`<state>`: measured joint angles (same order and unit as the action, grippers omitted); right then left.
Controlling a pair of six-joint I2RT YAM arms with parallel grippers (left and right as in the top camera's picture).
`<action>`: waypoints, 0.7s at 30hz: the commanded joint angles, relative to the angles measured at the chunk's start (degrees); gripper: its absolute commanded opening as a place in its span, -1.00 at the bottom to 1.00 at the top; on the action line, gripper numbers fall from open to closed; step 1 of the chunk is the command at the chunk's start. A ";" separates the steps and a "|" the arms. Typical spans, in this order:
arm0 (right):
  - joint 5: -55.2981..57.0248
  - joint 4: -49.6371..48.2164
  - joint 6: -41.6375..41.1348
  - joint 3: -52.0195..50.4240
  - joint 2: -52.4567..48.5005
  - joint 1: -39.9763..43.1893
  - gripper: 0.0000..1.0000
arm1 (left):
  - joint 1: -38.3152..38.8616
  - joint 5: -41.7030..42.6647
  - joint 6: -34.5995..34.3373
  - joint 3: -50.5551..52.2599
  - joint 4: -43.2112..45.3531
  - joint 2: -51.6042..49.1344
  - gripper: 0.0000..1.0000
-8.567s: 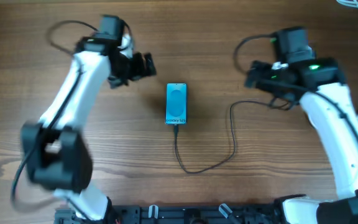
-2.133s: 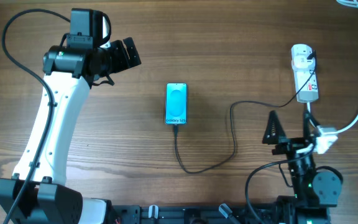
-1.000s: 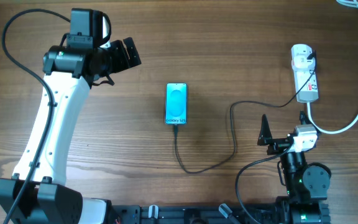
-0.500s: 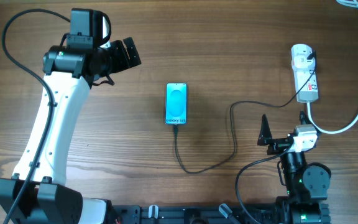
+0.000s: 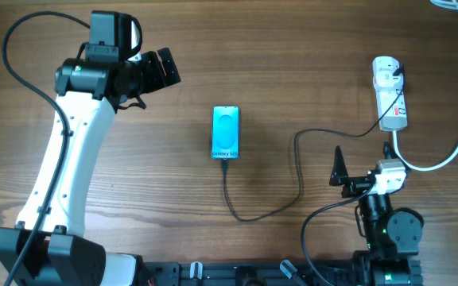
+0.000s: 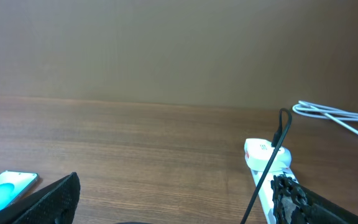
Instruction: Plug charger to phone and switch on socket
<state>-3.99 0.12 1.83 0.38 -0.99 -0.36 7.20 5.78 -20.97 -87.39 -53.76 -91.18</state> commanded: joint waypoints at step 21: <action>0.76 -0.13 0.57 -0.09 0.79 -0.33 1.00 | -0.35 -3.98 -0.31 25.24 -1.22 32.39 1.00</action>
<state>-3.99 0.10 1.83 0.38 -0.89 -0.36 7.20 3.46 -20.95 -65.17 -54.87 -64.20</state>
